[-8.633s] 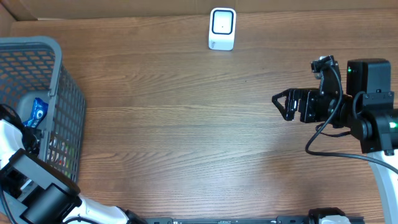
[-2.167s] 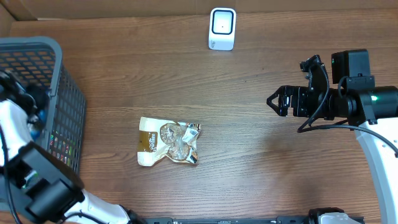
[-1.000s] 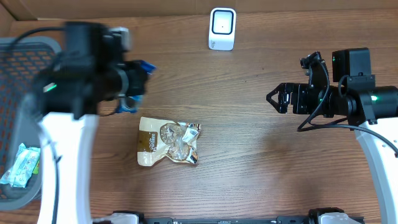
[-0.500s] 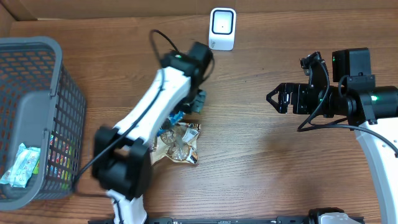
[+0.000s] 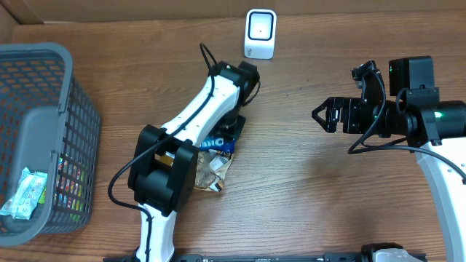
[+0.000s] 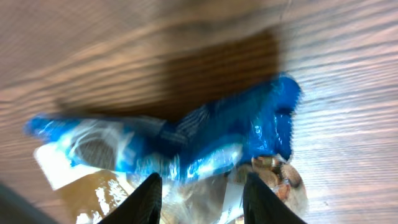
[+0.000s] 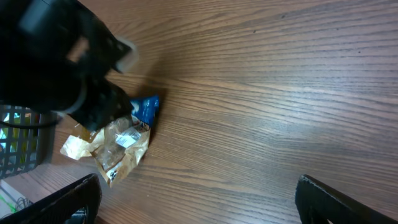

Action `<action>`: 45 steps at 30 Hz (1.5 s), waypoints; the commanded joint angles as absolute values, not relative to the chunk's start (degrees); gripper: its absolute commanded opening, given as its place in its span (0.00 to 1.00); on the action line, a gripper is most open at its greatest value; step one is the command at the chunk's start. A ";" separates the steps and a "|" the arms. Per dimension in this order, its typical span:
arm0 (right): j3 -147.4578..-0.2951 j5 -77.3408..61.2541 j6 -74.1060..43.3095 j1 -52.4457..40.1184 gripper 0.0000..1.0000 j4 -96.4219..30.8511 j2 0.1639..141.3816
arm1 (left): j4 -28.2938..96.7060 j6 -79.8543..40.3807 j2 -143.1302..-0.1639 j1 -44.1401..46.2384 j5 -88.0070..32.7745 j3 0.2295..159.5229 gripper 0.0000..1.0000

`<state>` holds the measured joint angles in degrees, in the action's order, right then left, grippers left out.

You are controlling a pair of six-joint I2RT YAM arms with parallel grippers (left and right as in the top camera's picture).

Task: Scan the item barcode
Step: 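Carry the Oreo pack out and release it onto the bread bag, then reach the left gripper into the basket and grasp the Haribo bag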

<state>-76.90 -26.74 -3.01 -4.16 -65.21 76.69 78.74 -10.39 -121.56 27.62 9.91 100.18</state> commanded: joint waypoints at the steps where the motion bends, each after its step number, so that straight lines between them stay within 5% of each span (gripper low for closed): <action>1: -77.25 -27.11 -3.18 -4.49 1.00 -64.79 76.53 | 81.69 -10.37 -120.95 26.13 8.64 111.37 0.34; 11: -77.25 -27.11 -3.16 -4.49 1.00 -64.82 76.53 | 96.84 -13.28 -120.75 17.47 3.09 147.17 0.35; 18: -77.25 -27.11 -3.16 -4.49 1.00 -64.79 76.53 | 96.82 -13.74 -108.25 7.99 1.63 148.33 0.38; 20: -77.25 -27.11 -3.16 -4.49 1.00 -64.73 76.53 | 96.82 -13.76 -103.48 4.62 3.09 146.43 0.51; 22: -77.25 -27.11 -3.16 -4.49 1.00 -64.79 76.53 | 96.82 -14.61 -97.73 -0.56 8.95 141.40 0.77; 29: -77.25 -27.11 -3.16 -4.49 1.00 -64.79 76.53 | 95.88 -20.45 -87.94 -27.31 13.41 120.40 0.80; 35: -77.25 -27.11 -3.14 -4.49 1.00 -64.79 76.53 | 87.37 -19.46 -87.33 -46.94 -1.28 108.71 0.82; 38: -77.25 -27.11 -3.16 -4.49 1.00 -64.79 76.53 | 82.56 -19.29 -87.35 -50.81 -3.86 104.33 0.83; 41: -77.25 -27.11 -3.14 -4.49 1.00 -64.73 76.53 | 77.65 -20.58 -87.37 -52.16 -4.49 98.15 0.97; 45: -77.25 -27.11 -3.16 -4.49 1.00 -64.75 76.53 | 72.88 -20.97 -87.37 -52.10 -4.51 89.73 0.97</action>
